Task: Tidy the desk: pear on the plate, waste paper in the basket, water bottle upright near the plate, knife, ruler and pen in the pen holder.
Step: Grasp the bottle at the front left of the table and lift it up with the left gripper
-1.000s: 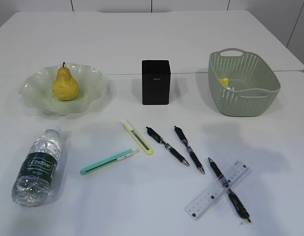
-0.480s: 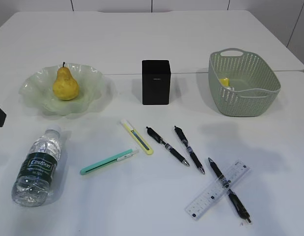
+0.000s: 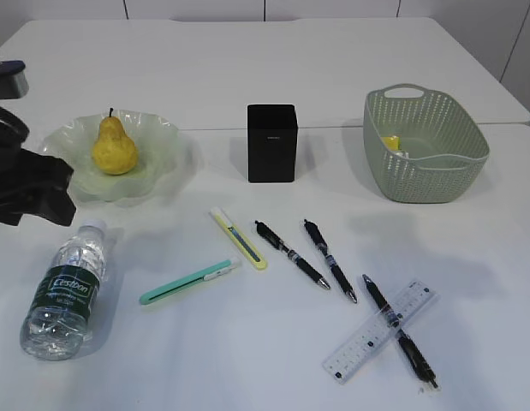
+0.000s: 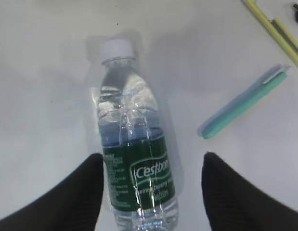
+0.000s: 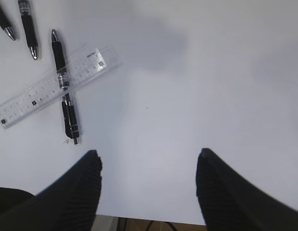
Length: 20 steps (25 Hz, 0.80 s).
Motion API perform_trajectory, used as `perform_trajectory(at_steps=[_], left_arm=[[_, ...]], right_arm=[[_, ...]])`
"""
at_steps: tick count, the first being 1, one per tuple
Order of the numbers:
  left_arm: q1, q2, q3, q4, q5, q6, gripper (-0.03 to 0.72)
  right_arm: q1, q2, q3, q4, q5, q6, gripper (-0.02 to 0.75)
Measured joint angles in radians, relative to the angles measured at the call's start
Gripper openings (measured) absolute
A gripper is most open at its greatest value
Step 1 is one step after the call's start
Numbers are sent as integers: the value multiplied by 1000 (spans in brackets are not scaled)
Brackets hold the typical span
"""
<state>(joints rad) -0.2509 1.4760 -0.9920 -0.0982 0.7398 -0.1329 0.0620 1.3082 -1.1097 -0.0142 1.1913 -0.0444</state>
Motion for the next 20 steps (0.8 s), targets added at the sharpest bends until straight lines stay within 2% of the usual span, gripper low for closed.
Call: perform_trajectory(at_steps=[3, 9, 20], left_arm=[[-3, 64, -22, 21, -17, -29, 477], [-3, 183, -86, 25, -13, -35, 581], [0, 341, -108, 44, -8, -76, 589]], right_arm=[[0, 0, 0, 0, -2, 0, 462], [0, 0, 0, 0, -6, 0, 463], [0, 0, 0, -1, -26, -1, 462]])
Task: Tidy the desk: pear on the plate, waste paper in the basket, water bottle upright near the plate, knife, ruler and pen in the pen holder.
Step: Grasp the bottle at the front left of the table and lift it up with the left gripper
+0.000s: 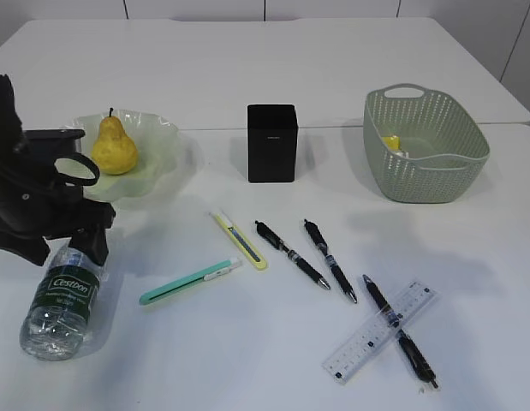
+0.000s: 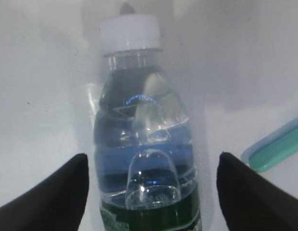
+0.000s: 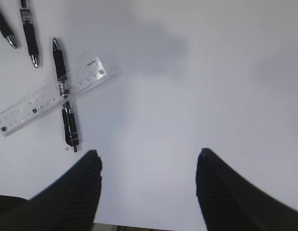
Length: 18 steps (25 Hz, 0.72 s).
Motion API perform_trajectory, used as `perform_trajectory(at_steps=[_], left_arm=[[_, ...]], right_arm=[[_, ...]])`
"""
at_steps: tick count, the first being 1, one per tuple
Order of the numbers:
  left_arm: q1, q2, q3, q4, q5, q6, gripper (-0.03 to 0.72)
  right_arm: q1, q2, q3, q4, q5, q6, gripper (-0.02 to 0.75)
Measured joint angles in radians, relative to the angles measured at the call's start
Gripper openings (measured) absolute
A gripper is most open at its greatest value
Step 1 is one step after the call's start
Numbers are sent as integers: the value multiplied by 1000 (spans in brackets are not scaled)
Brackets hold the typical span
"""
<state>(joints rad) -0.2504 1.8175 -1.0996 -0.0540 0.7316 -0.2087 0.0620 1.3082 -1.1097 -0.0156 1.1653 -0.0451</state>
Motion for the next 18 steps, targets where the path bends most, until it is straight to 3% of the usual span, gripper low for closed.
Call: perform_trajectory(at_steps=[15, 18], left_arm=[[0, 74, -7, 32, -64, -2, 587], [0, 74, -7, 32, -67, -2, 557]], right_arm=[[0, 0, 0, 0, -31, -17, 463], [0, 0, 0, 0, -33, -18, 463]])
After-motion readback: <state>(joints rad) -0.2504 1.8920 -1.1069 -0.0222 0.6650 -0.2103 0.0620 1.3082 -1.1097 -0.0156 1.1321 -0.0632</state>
